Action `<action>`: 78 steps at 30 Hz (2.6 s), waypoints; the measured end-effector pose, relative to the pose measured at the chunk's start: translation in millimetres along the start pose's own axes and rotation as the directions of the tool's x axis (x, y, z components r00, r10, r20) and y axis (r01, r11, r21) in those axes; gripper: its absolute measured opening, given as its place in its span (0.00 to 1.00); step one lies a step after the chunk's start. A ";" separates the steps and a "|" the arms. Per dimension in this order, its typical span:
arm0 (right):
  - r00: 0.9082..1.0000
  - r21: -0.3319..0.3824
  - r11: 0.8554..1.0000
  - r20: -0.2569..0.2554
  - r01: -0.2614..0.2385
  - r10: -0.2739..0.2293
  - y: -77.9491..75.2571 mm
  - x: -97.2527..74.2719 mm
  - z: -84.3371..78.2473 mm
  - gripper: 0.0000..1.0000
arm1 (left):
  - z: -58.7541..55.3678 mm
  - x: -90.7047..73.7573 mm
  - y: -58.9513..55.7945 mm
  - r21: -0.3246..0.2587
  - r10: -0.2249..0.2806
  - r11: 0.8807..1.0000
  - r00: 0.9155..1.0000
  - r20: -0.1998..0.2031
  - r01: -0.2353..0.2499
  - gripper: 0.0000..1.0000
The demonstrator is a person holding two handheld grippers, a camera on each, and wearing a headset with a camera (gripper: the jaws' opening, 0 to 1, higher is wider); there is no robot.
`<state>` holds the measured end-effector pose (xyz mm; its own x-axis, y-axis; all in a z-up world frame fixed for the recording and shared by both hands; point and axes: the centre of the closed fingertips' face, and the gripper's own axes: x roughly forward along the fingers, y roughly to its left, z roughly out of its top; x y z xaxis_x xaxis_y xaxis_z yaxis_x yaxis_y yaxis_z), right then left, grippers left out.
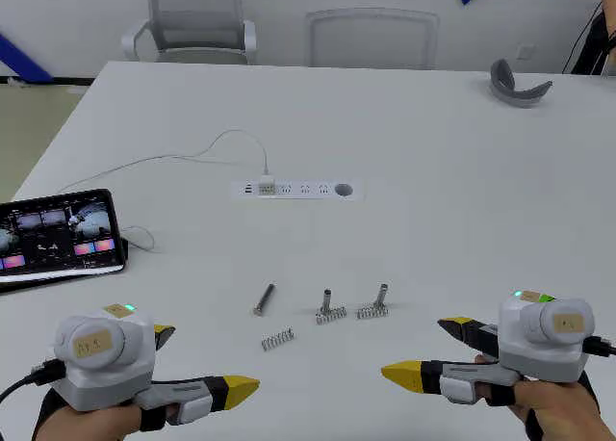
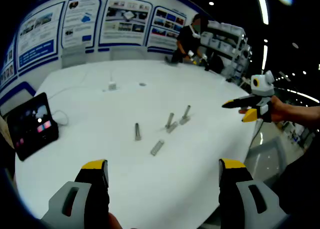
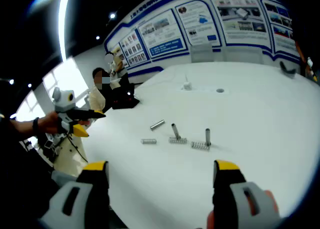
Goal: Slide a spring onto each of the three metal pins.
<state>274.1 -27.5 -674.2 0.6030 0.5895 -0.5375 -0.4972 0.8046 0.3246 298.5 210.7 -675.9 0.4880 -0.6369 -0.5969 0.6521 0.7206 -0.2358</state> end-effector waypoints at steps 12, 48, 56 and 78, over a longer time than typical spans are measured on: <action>1.000 -0.001 1.000 0.003 -0.004 0.004 -0.5 -0.7 -1.6 0.88 | -0.6 -2.5 3.5 -0.010 0.008 1.000 1.000 0.003 -0.008 0.93; 0.999 0.003 1.000 -0.041 0.003 -0.003 8.1 2.0 -30.0 0.96 | -4.5 12.8 21.3 -0.037 -0.007 0.999 0.999 -0.033 0.006 0.89; 0.999 0.026 1.000 -0.045 0.014 -0.013 10.6 0.5 -34.5 0.95 | -3.7 23.6 23.0 -0.041 -0.022 0.999 0.999 -0.044 0.020 0.87; 0.998 0.044 0.998 -0.048 0.037 -0.035 14.7 -5.8 -42.6 0.94 | -3.9 60.9 23.1 -0.030 -0.060 0.998 0.993 -0.101 0.058 0.80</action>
<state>236.7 -22.1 -699.4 0.5892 0.5569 -0.5854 -0.4469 0.8282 0.3382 341.1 189.6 -720.7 0.3867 -0.6483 -0.6559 0.6612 0.6907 -0.2928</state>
